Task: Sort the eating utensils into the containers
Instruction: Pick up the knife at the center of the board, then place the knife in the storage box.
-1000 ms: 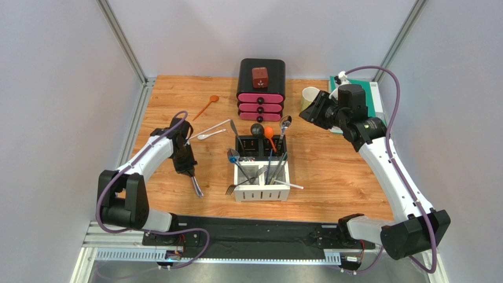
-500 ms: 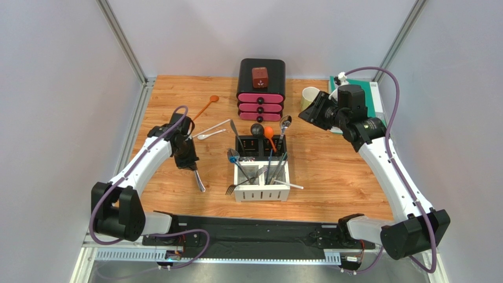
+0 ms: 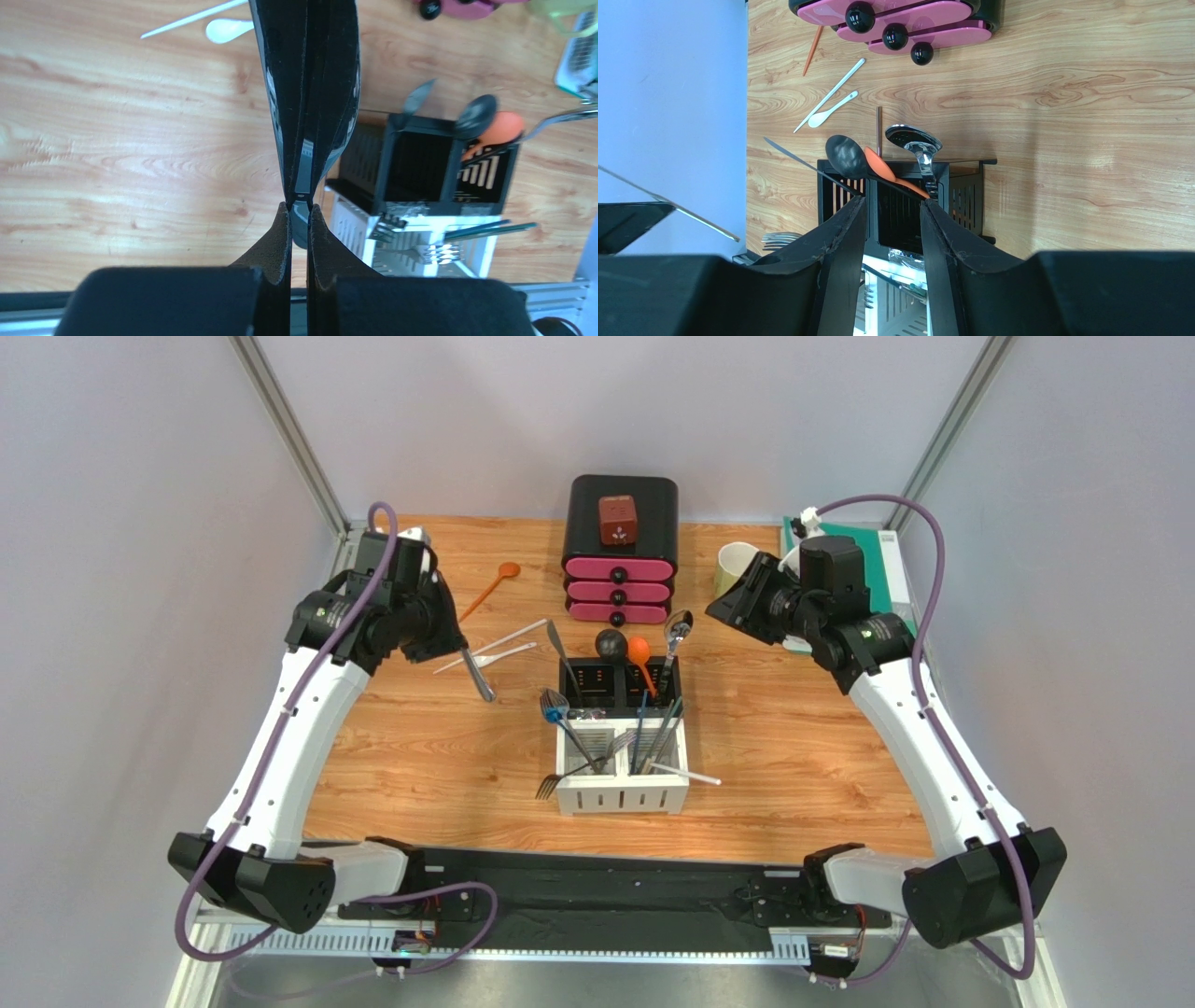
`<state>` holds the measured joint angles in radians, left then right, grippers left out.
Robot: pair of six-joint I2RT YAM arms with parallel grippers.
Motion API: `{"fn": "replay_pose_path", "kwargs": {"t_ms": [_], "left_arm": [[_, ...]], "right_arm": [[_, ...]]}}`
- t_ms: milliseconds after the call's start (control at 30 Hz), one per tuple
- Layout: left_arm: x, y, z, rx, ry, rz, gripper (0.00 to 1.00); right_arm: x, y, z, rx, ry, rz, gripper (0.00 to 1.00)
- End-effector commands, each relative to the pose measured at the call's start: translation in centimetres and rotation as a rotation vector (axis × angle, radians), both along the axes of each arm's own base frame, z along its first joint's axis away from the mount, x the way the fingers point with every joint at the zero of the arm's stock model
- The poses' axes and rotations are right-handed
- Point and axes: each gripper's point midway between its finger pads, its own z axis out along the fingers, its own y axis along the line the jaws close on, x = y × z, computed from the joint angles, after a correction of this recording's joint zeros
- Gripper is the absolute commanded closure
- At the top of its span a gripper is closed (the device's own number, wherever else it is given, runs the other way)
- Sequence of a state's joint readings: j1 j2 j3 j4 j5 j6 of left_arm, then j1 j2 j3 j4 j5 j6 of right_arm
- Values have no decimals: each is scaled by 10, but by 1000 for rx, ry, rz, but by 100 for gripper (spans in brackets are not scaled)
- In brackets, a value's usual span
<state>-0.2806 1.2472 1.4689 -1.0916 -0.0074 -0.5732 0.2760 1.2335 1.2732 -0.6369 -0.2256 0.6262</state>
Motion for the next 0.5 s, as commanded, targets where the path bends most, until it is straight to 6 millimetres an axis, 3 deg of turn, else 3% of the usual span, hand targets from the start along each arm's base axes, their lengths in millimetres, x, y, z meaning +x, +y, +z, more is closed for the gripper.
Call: {"fn": "replay_pose_path", "kwargs": {"t_ms": [0,200,233,300,333,367,467], "left_arm": [[11,-19,29,-51,-68,-16,100],[39,-74,36,-79,-94,-108,100],[46,-84,29,-63,-81,-118,100],[53,-103,39,-68,-117,-147,100],[61,-111,32,-63,-101,-150,100],[65,-118,41,-77,-120,-154,100],[75,-135,36,-68,-113,-174,100]], "right_arm": [[7,4,16,31,-47,8,60],[5,2,17,28,-53,6,60],[4,2,19,27,-60,4,60],[2,1,19,23,-62,3,60],[3,0,19,19,-64,0,60],[1,-2,18,15,-63,-1,60],[-2,-4,18,6,-69,-4,60]]}}
